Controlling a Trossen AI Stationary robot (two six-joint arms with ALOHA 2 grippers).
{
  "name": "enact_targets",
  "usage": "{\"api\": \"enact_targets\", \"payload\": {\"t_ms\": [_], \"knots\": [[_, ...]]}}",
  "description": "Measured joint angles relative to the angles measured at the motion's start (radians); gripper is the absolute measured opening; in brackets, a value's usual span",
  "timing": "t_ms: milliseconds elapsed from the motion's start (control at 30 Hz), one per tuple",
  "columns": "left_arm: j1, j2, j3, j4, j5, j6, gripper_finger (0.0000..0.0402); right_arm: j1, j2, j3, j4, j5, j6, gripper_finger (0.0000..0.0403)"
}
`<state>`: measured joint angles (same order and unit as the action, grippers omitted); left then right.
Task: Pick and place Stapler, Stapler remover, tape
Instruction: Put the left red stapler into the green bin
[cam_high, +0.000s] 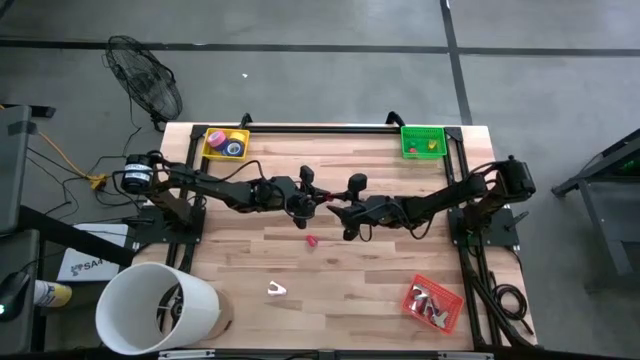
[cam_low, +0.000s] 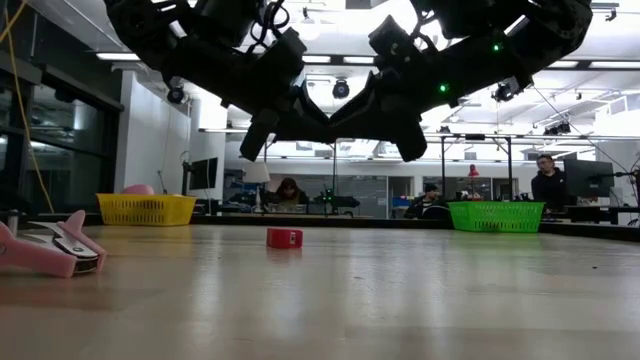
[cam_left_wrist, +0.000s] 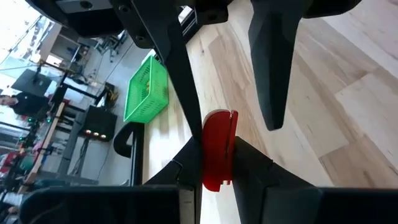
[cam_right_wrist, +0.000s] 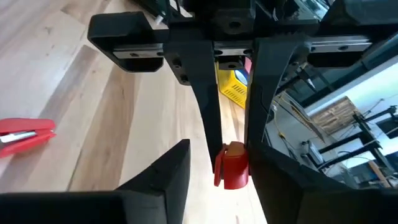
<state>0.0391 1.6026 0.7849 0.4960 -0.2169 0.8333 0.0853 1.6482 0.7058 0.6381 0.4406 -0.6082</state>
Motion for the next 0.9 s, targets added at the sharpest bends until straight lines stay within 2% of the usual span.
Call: {"api": "enact_targets", "payload": {"t_ms": [267,633,733,900], "knots": [[0.0,0.0,0.0,0.0,0.057,0.005,0.005,0.001,0.0,0.0,-0.01,0.017,-0.002,0.0127],[0.001,0.001,-0.002,0.004,0.085,0.004,0.005,0.0,-0.002,0.002,-0.044,0.027,0.006,0.0066],[0.001,0.001,-0.002,0.006,0.089,0.004,0.005,0.001,-0.002,0.002,-0.049,0.041,0.006,0.0074],[0.001,0.001,-0.002,0.01,0.097,0.008,0.005,0.008,-0.002,0.002,-0.057,0.069,0.035,0.0116]]}}
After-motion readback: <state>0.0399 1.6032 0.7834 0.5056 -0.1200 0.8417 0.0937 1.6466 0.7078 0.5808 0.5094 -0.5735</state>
